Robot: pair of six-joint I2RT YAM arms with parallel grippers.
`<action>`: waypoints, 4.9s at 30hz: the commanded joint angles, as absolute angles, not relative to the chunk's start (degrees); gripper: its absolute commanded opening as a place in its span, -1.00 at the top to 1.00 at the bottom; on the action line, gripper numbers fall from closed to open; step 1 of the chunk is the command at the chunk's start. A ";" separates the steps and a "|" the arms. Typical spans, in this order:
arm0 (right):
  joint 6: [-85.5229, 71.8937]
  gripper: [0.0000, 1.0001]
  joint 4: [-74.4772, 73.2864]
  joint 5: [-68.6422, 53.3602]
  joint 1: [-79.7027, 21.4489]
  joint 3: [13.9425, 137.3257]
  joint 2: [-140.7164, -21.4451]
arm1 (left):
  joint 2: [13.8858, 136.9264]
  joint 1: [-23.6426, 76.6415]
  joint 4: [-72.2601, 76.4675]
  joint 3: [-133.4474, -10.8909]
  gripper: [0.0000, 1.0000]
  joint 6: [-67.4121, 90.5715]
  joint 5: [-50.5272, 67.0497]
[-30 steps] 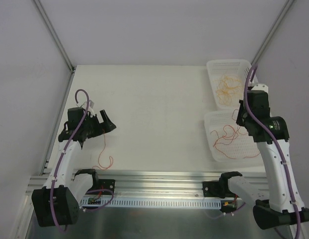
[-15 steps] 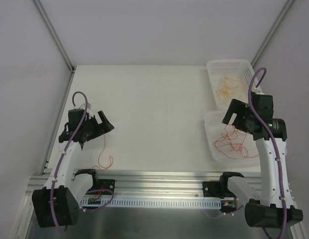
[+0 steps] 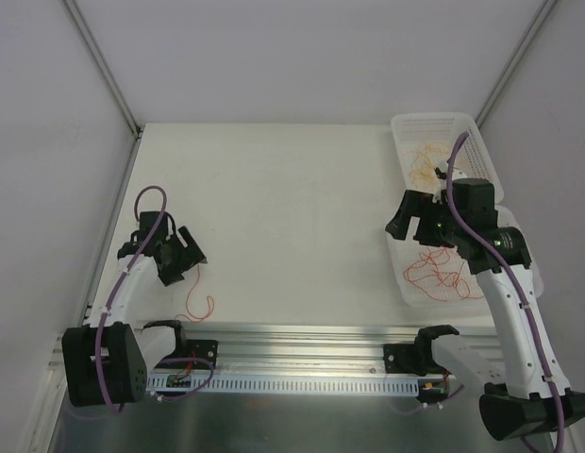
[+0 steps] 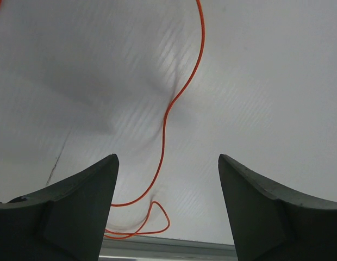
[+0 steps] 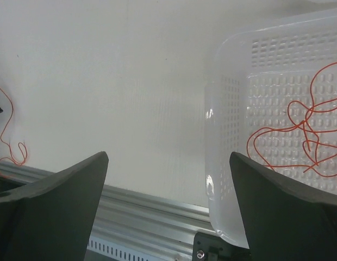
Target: Untangle the cables
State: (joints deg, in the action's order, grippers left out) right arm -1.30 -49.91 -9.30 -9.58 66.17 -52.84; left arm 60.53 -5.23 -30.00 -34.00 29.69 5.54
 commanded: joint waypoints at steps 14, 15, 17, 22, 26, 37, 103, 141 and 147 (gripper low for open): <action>-3.86 -0.99 -40.61 -15.29 -19.42 61.35 -55.02 | 68.90 7.98 -31.82 -33.74 0.80 38.49 7.65; -3.78 -1.00 -39.74 -15.55 -20.03 61.26 -55.19 | 69.08 9.48 -31.56 -34.71 0.91 38.84 7.56; -4.57 -0.99 -38.76 -16.52 -21.35 60.73 -55.55 | 70.57 14.66 -31.12 -38.47 1.00 38.94 7.65; -7.55 -0.99 -34.28 -20.30 -22.76 58.98 -55.55 | 75.14 26.26 -30.76 -49.37 1.00 34.55 9.31; -11.15 -0.99 -30.42 -24.07 -23.47 57.31 -55.37 | 79.26 37.49 -30.76 -60.00 1.00 28.41 10.28; -27.67 -0.99 -22.50 -21.10 -24.34 50.81 -55.99 | 86.13 53.16 -30.76 -77.68 1.00 19.08 9.41; -31.74 0.99 -23.89 -4.06 -30.85 53.69 -53.79 | 90.18 60.38 -27.77 -81.12 0.42 19.95 -1.84; -13.62 0.99 -35.72 12.05 9.66 51.89 -50.10 | 45.26 24.70 -26.37 -37.18 -0.98 16.52 -16.35; -16.33 0.93 -31.11 -1.39 19.50 42.80 -60.97 | 45.52 24.70 -25.32 -36.65 -0.99 15.91 -15.30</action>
